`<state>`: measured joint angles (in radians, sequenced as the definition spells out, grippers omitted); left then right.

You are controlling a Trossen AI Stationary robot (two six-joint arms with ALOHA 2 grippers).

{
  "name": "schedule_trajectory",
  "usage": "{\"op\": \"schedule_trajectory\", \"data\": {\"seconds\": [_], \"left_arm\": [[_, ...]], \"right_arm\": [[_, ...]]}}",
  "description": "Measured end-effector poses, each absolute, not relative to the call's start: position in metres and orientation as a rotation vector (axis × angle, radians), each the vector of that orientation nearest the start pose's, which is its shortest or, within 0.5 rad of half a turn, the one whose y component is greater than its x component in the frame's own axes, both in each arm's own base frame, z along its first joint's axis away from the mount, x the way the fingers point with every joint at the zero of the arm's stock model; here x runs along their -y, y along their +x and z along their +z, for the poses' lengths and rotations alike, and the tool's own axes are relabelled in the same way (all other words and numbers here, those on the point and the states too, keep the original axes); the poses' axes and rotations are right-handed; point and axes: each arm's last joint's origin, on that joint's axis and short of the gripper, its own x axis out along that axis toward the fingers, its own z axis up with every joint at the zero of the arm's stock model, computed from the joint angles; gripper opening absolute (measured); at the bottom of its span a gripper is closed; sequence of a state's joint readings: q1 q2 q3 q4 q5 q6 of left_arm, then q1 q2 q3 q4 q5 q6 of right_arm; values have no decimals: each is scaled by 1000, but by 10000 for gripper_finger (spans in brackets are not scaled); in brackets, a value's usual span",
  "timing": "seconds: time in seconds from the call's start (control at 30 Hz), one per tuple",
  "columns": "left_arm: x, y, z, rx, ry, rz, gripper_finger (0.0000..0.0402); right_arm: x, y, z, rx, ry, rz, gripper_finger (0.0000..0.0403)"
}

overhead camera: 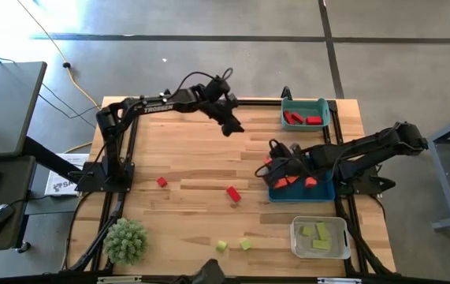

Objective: Sort & place blocks by color
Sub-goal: Put the orange wooden block into the blue bin

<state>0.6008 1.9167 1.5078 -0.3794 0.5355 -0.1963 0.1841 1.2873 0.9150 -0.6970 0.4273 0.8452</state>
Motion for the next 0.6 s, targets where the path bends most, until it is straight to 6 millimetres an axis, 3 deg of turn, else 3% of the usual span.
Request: {"op": "schedule_trajectory", "data": {"seconds": [0.3, 0.6], "left_arm": [[-193, 371, 237, -783, -555, 152, 243], [-152, 387, 233, -865, -463, 206, 243]], "right_arm": [[-36, 222, 232, -1145, 521, -519, 107], [-35, 202, 228, -1361, 564, -608, 109]]}}
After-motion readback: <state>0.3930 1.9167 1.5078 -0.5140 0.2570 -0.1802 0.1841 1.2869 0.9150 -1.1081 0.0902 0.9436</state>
